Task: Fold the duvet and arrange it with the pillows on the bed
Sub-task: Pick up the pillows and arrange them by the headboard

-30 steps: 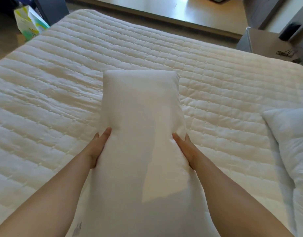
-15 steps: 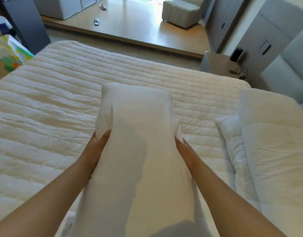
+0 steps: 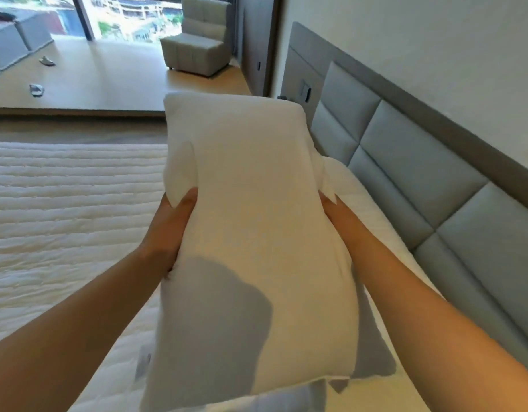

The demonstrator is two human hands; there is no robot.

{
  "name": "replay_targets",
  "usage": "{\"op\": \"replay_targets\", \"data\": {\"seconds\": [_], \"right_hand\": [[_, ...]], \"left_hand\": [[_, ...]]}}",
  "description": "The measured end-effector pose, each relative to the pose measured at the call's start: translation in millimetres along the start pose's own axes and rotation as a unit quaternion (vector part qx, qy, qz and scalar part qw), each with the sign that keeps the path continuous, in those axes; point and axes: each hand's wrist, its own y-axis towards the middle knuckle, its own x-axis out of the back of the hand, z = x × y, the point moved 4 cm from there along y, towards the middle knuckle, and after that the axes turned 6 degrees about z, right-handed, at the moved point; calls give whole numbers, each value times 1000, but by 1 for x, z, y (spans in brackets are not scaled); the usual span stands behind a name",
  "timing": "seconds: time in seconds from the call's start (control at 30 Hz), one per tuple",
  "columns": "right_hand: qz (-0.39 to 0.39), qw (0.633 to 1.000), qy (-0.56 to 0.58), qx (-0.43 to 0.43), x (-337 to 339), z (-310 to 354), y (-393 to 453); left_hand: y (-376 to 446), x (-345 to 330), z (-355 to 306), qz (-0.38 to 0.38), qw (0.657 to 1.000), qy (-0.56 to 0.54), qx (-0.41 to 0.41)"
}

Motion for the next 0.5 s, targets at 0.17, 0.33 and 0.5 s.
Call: {"op": "replay_targets", "data": {"seconds": [0.17,0.33,0.5], "right_hand": [[-62,997,-40,-15,134,-13,13],[-81,990,-101,-49,242,-34,29],[-112,955,-211,-174,307,-117,71]], "left_hand": [[31,-128,-37,88,995,-30,-38],[71,-243,-35,121,991,-47,-26],[107,-320,35,87,991,38,93]]}}
